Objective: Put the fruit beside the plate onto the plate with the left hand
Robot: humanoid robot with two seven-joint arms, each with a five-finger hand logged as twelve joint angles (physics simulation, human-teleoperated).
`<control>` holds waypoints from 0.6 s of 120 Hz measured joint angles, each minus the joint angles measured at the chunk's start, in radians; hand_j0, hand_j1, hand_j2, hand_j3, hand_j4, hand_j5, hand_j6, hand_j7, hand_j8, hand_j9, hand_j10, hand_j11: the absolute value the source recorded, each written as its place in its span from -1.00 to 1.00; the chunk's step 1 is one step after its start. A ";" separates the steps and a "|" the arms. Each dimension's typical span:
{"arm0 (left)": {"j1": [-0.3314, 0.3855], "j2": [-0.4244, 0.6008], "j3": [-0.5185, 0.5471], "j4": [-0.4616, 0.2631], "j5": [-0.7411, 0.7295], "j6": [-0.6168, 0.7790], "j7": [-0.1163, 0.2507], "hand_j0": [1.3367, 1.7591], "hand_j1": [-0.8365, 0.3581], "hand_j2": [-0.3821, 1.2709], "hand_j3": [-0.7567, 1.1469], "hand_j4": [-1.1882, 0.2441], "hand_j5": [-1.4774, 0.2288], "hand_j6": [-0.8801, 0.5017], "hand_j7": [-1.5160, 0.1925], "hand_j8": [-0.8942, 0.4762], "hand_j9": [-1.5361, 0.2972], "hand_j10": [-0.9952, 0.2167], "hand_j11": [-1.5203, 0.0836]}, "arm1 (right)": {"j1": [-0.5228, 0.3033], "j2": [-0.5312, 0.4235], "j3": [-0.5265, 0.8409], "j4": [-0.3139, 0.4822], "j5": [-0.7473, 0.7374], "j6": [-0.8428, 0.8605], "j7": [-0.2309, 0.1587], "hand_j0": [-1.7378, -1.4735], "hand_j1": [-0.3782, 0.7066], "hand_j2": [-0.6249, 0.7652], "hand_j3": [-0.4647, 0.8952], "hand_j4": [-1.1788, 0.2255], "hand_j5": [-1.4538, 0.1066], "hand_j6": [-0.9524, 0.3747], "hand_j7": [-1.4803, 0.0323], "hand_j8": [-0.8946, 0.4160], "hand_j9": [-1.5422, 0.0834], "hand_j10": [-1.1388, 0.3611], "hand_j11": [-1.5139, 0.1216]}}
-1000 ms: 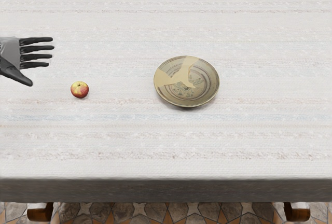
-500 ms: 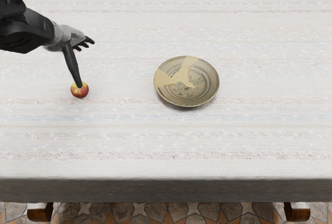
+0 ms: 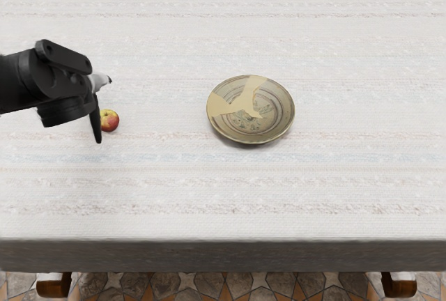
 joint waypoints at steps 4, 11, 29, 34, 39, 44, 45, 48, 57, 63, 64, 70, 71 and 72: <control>0.013 -0.008 -0.005 0.000 0.001 0.003 0.000 0.52 0.83 -0.52 -0.20 0.55 0.61 0.16 0.66 0.19 0.57 0.51 0.77 | 0.000 0.000 0.000 0.000 0.000 0.000 0.000 -0.40 -0.91 -0.11 -0.32 0.65 0.83 0.41 0.93 0.34 0.87 0.50 0.82; 0.034 -0.014 -0.012 -0.001 0.000 0.023 -0.001 0.52 0.77 -0.51 -0.20 0.51 0.57 0.12 0.61 0.15 0.52 0.47 0.72 | 0.000 0.000 0.000 0.000 0.000 0.000 0.000 -0.40 -0.91 -0.11 -0.32 0.65 0.83 0.41 0.93 0.34 0.87 0.50 0.82; 0.054 -0.008 -0.018 0.004 -0.010 0.108 -0.002 0.52 0.68 -0.50 -0.20 0.44 0.50 0.05 0.54 0.08 0.46 0.39 0.65 | 0.000 0.000 0.000 0.000 0.000 0.000 0.000 -0.40 -0.91 -0.11 -0.32 0.65 0.83 0.41 0.93 0.34 0.87 0.50 0.82; 0.062 -0.011 -0.019 0.005 -0.013 0.125 -0.002 0.52 0.66 -0.50 -0.20 0.43 0.49 0.04 0.53 0.07 0.45 0.37 0.63 | 0.000 0.000 0.000 0.000 0.000 0.000 0.000 -0.40 -0.91 -0.11 -0.32 0.65 0.83 0.41 0.93 0.34 0.87 0.50 0.82; 0.064 -0.013 -0.020 0.005 -0.015 0.137 -0.002 0.52 0.64 -0.50 -0.20 0.42 0.47 0.03 0.52 0.06 0.43 0.36 0.62 | 0.000 0.000 0.000 0.000 0.000 0.000 0.000 -0.40 -0.91 -0.11 -0.32 0.65 0.83 0.41 0.93 0.34 0.87 0.50 0.82; 0.065 -0.013 -0.022 0.005 -0.017 0.145 -0.003 0.52 0.63 -0.49 -0.20 0.41 0.46 0.01 0.50 0.04 0.42 0.35 0.61 | 0.000 0.000 0.000 0.000 0.000 0.000 0.000 -0.40 -0.91 -0.11 -0.32 0.65 0.83 0.41 0.93 0.34 0.87 0.50 0.82; 0.065 -0.013 -0.022 0.005 -0.017 0.146 -0.003 0.52 0.62 -0.49 -0.20 0.41 0.46 0.01 0.50 0.04 0.42 0.34 0.60 | 0.000 0.000 0.000 0.000 0.000 0.000 0.000 -0.40 -0.91 -0.11 -0.32 0.65 0.83 0.41 0.93 0.34 0.87 0.50 0.82; 0.066 -0.013 -0.022 0.005 -0.018 0.149 -0.003 0.52 0.61 -0.49 -0.20 0.40 0.45 0.00 0.49 0.03 0.41 0.34 0.59 | 0.000 0.000 0.000 0.000 0.000 0.000 0.000 -0.40 -0.91 -0.11 -0.32 0.65 0.83 0.41 0.93 0.34 0.87 0.50 0.82; 0.074 -0.013 -0.023 0.005 -0.028 0.155 -0.004 0.52 0.59 -0.49 -0.20 0.38 0.43 -0.02 0.47 0.01 0.39 0.31 0.57 | 0.000 0.000 0.000 0.000 0.000 0.000 0.000 -0.40 -0.91 -0.11 -0.32 0.65 0.83 0.41 0.93 0.34 0.87 0.50 0.82; 0.087 -0.012 -0.023 0.006 -0.032 0.161 -0.004 0.52 0.57 -0.49 -0.20 0.37 0.42 -0.03 0.46 0.00 0.38 0.30 0.56 | 0.000 0.000 0.000 0.000 0.000 0.000 0.000 -0.40 -0.91 -0.11 -0.32 0.65 0.84 0.41 0.93 0.34 0.87 0.50 0.82; 0.087 -0.012 -0.023 0.006 -0.033 0.163 -0.004 0.52 0.57 -0.49 -0.20 0.37 0.42 -0.03 0.46 0.00 0.38 0.30 0.56 | 0.000 0.000 0.000 0.000 0.000 0.000 0.000 -0.40 -0.91 -0.11 -0.32 0.65 0.84 0.41 0.93 0.34 0.87 0.50 0.82; 0.088 -0.013 -0.023 0.006 -0.038 0.172 -0.004 0.52 0.56 -0.49 -0.20 0.36 0.41 -0.04 0.45 -0.01 0.37 0.29 0.55 | 0.000 0.000 0.000 0.000 0.000 0.000 0.000 -0.40 -0.91 -0.11 -0.32 0.65 0.83 0.41 0.93 0.34 0.87 0.50 0.82; 0.088 -0.012 -0.023 0.006 -0.038 0.174 -0.004 0.52 0.56 -0.49 -0.20 0.36 0.41 -0.04 0.45 -0.01 0.37 0.29 0.55 | 0.000 0.000 0.000 0.000 0.000 0.000 0.000 -0.40 -0.91 -0.11 -0.32 0.65 0.83 0.41 0.93 0.34 0.87 0.50 0.82; 0.088 -0.012 -0.023 0.006 -0.039 0.175 -0.005 0.52 0.55 -0.49 -0.20 0.36 0.40 -0.04 0.45 -0.01 0.37 0.29 0.55 | 0.000 0.000 0.000 0.000 0.000 0.000 0.000 -0.40 -0.91 -0.11 -0.32 0.65 0.83 0.41 0.93 0.34 0.87 0.50 0.82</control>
